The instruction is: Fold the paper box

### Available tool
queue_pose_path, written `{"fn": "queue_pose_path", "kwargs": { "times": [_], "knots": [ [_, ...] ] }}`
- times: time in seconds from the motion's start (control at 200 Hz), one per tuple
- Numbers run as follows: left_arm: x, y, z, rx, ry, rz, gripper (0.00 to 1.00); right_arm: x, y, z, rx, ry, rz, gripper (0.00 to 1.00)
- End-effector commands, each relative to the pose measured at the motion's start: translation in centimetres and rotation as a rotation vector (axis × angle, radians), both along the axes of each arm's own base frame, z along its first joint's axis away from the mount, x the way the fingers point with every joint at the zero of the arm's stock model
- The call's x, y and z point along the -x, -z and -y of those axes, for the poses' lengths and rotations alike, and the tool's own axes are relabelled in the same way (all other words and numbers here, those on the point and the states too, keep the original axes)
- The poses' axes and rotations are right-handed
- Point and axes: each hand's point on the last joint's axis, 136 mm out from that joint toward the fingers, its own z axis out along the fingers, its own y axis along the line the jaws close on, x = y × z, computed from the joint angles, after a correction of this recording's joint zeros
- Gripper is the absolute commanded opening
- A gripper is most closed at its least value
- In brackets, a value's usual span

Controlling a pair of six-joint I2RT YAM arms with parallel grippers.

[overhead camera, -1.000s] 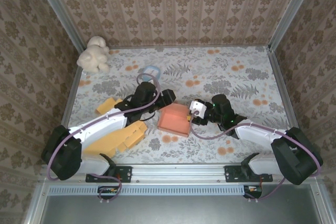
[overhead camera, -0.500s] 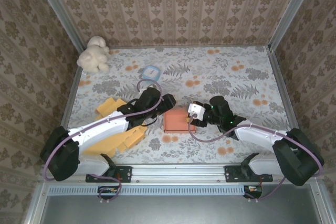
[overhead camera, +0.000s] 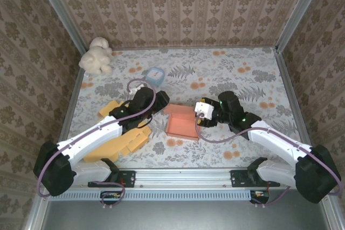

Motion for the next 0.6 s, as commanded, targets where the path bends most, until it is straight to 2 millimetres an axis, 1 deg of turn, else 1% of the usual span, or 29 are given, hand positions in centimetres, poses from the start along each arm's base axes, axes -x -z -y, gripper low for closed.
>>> {"fn": "queue_pose_path", "kwargs": {
  "times": [0.0,0.105,0.195,0.23,0.265,0.33,0.39,0.415,0.595],
  "knots": [
    [-0.7,-0.5,-0.7,-0.019,0.003,-0.001,0.81,1.0,-0.1,1.4,0.106,-0.016,-0.063,0.71],
    [-0.8,-0.1,-0.2,0.012,0.016,-0.027,0.81,1.4,-1.1,2.6,0.173,-0.02,-0.076,0.71],
    [-1.0,-0.3,0.2,0.046,0.006,-0.03,0.82,1.5,-1.3,3.6,0.233,-0.015,-0.093,0.71],
    [-1.0,-0.5,0.2,0.054,0.003,-0.031,0.82,1.2,-1.6,3.7,0.24,-0.011,-0.081,0.71],
    [-1.1,-0.7,0.3,0.06,0.001,-0.028,0.82,1.5,-1.2,4.1,0.259,-0.011,-0.101,0.72],
    [-1.1,-0.9,0.5,0.066,-0.003,-0.026,0.82,1.2,-0.9,4.3,0.271,-0.004,-0.092,0.72],
    [-1.1,-0.7,0.9,0.069,-0.005,-0.03,0.82,1.1,-0.1,4.5,0.293,-0.001,-0.103,0.72],
    [-1.1,-0.6,1.1,0.071,-0.005,-0.036,0.82,0.5,-0.3,4.3,0.284,0.004,-0.082,0.72],
    [-1.4,0.7,2.5,0.083,0.008,-0.076,0.82,-0.8,1.6,3.0,0.26,-0.005,-0.052,0.72]
  ]
}}
